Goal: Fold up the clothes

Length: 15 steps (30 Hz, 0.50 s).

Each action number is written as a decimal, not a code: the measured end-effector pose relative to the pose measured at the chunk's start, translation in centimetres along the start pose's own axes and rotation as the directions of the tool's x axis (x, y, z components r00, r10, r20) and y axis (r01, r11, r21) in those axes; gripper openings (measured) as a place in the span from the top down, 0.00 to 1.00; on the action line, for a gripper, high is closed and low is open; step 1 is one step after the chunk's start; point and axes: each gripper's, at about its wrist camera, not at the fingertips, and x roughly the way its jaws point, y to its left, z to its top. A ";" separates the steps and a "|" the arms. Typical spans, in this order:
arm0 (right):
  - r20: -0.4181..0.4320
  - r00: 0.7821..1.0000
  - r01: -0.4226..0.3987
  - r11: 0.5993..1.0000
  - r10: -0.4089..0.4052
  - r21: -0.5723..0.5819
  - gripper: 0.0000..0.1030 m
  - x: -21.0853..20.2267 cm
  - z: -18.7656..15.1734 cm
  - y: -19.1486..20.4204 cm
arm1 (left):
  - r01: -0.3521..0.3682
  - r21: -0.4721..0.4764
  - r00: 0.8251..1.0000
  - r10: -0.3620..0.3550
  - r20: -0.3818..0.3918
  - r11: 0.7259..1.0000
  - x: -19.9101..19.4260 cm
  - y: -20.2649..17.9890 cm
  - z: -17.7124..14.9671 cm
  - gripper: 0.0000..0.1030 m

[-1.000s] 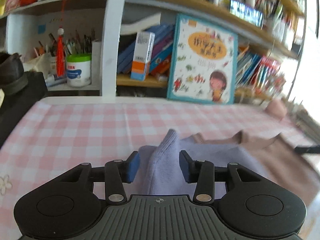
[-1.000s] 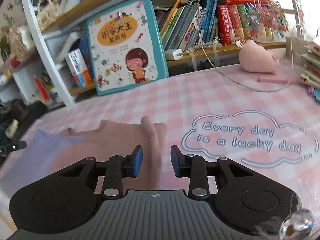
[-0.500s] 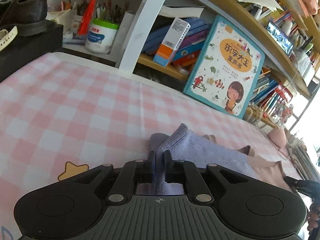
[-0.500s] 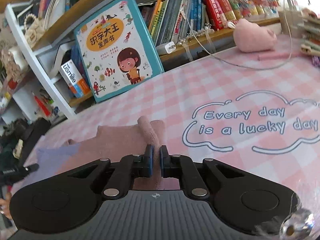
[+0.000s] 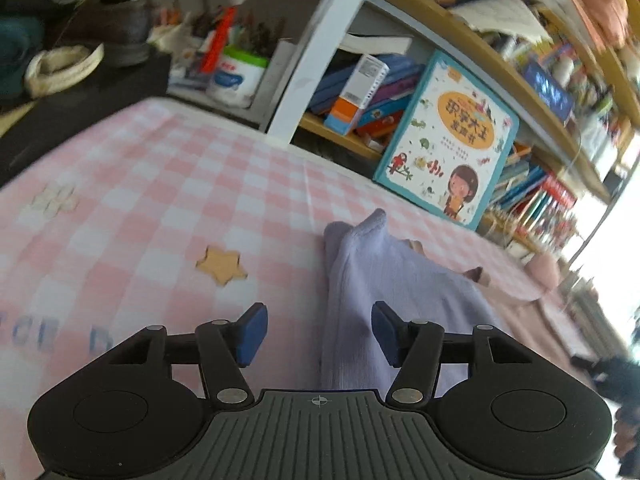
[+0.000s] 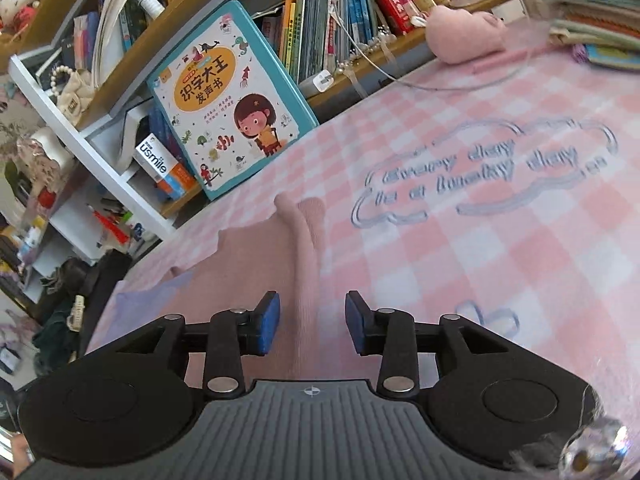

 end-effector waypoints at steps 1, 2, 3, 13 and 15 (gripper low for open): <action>0.000 1.000 -0.003 1.000 0.003 0.004 0.67 -0.3 -0.2 0.0 | 0.009 -0.017 1.000 -0.009 0.000 1.000 -0.2 0.1 -0.2 0.44; 0.000 1.000 -0.005 1.000 0.005 0.006 0.66 -0.5 -0.4 0.1 | 0.018 -0.034 1.000 -0.018 0.001 0.999 -0.4 0.3 -0.3 0.44; 0.000 1.000 -0.007 1.000 0.007 0.007 0.66 -0.7 -0.7 0.2 | 0.027 -0.051 1.000 -0.026 0.002 0.998 -0.7 0.4 -0.5 0.44; -0.013 1.000 -0.025 1.000 0.025 0.010 0.80 -0.6 -2.1 1.1 | 0.080 -0.094 0.996 -0.084 -0.043 0.992 0.6 -0.3 -1.8 0.74; -0.014 1.000 -0.021 1.000 0.021 0.005 0.81 -0.4 -2.1 1.5 | 0.079 -0.104 0.996 -0.083 -0.040 0.991 0.8 0.0 -1.5 0.75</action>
